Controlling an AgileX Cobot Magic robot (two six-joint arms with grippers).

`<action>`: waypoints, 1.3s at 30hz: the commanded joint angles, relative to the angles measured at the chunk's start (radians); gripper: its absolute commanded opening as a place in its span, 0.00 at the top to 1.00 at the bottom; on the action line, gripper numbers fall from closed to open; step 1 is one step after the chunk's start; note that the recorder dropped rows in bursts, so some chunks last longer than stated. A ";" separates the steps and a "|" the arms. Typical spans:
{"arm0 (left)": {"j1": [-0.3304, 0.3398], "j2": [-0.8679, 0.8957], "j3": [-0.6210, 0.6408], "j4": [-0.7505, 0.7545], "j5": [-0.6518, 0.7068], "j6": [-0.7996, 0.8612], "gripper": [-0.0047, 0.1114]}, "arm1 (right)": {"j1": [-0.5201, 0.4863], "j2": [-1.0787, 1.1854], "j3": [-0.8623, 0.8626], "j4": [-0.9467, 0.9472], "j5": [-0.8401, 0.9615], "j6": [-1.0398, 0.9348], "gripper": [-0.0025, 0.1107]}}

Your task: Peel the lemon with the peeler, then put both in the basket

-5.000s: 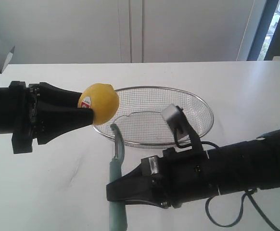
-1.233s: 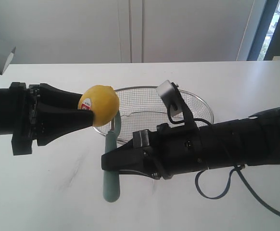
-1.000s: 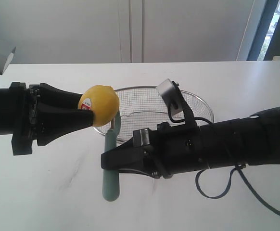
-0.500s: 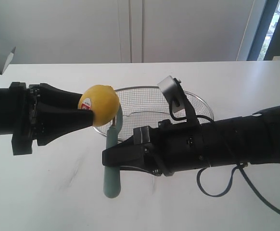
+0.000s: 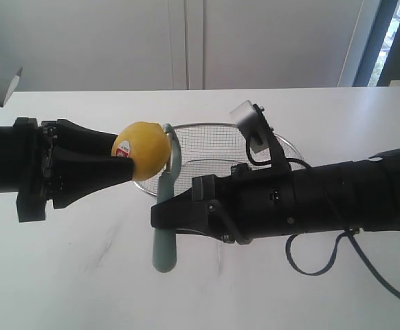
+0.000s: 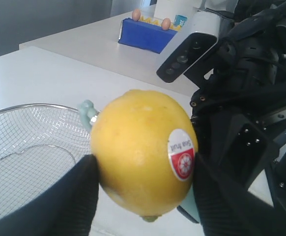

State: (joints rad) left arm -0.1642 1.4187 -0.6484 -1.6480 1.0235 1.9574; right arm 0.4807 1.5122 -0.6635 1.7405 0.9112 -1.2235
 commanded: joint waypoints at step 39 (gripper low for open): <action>0.004 -0.004 -0.005 -0.023 0.025 0.160 0.96 | -0.202 -0.489 0.135 -0.519 -0.221 0.506 0.98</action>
State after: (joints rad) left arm -0.1642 1.4187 -0.6484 -1.6480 1.0235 1.9574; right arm 0.2841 0.9875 -0.5648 1.1700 0.7229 -0.6905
